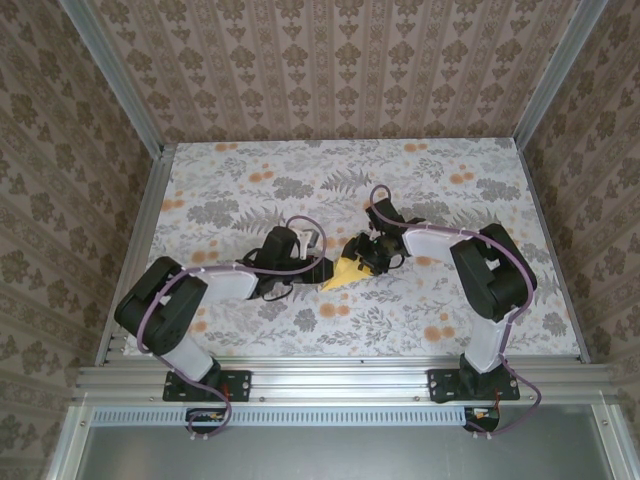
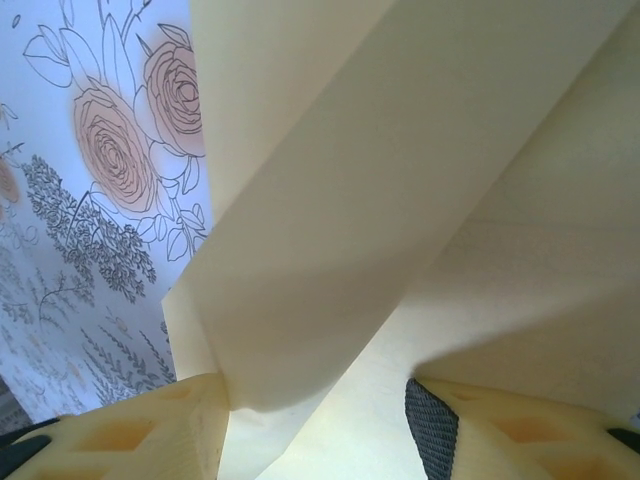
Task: Fold a paper plane with a square sheet of paper (pick it up from the middle)
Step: Fourth fold the wing at the center of the table.
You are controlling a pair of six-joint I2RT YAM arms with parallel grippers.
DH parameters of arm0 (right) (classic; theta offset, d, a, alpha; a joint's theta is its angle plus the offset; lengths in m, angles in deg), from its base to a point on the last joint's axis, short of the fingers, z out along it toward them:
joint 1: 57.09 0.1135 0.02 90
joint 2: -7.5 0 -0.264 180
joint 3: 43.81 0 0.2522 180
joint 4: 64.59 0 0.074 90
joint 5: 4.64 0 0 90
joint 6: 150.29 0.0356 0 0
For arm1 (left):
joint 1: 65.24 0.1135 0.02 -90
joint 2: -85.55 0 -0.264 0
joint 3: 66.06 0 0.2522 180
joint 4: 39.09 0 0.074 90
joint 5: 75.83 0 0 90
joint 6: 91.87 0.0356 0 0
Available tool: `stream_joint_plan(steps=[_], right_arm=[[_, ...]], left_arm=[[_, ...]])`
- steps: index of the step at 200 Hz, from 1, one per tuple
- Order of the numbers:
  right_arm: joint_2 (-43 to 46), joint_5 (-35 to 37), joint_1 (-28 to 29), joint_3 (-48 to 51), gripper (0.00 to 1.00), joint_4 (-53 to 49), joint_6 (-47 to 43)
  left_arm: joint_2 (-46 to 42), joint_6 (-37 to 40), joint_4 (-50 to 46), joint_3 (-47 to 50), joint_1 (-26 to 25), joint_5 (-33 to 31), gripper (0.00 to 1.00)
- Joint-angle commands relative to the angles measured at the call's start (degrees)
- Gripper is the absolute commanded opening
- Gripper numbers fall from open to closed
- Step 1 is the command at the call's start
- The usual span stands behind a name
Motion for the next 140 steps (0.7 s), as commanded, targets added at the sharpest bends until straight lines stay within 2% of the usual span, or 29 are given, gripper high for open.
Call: stream_joint_plan(steps=[1, 18, 78, 140], right_arm=[[-6.84, 13.24, -0.51, 3.54, 0.57, -11.87, 0.14], [-7.45, 13.43, -0.51, 3.14, 0.58, -12.28, 0.87], [-9.34, 13.86, -0.51, 2.69, 0.54, -13.22, 3.72], [-10.62, 13.70, -0.42, 1.93, 0.53, -13.64, 3.11]], left_arm=[[-0.93, -3.62, 1.83, 1.39, -1.19, -0.58, 0.42], [-0.12, -4.05, 3.48, 1.07, -2.04, 0.39, 0.35], [2.98, -5.25, 6.64, 0.27, -2.44, 3.48, 0.24], [5.35, -4.12, 4.22, -2.09, -2.86, 3.53, 0.21]])
